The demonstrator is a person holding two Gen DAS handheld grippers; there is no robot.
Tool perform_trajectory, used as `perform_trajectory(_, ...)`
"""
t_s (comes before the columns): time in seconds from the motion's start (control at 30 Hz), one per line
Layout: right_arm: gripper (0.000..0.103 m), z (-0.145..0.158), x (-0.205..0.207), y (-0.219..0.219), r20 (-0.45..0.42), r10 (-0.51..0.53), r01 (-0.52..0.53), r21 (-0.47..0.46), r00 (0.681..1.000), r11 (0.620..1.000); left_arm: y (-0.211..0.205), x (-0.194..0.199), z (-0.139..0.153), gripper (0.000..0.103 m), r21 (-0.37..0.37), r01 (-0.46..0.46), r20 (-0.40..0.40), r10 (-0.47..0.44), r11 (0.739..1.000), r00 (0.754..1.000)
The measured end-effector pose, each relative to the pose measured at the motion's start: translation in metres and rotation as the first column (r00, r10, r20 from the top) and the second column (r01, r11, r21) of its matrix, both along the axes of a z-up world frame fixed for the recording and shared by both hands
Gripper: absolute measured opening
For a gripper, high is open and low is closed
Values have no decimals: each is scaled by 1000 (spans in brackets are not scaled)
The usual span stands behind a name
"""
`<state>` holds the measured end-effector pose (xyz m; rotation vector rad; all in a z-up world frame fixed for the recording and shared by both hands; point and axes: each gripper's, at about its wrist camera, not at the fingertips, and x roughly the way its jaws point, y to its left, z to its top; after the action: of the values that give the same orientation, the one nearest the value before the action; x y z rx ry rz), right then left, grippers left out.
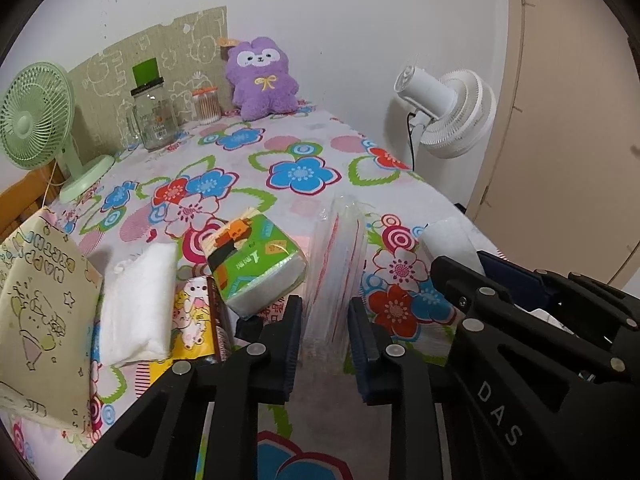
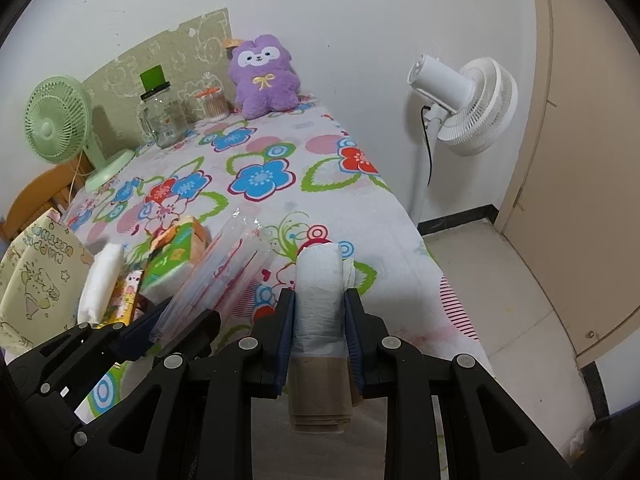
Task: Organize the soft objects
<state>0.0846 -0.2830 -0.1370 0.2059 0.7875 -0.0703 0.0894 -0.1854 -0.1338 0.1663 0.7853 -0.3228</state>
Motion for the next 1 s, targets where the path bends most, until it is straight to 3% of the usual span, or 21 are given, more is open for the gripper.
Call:
perform_trajectory(0.33,28,27,-14,10,48,0,1,-25,999,1000,14,-13,26,22,-30,-12,51,13,999,999)
perform_trajectory(0.6,28,54,-23,21,100,15,-13,-20,995,1000,26,-24,52,22,-13,-36,84,37,999,996)
perform_trajectory(1.0,28,93,-32,44,159,81,-76,-37,984,996,52,-36,86,22,-28,-79,136,82,997,987)
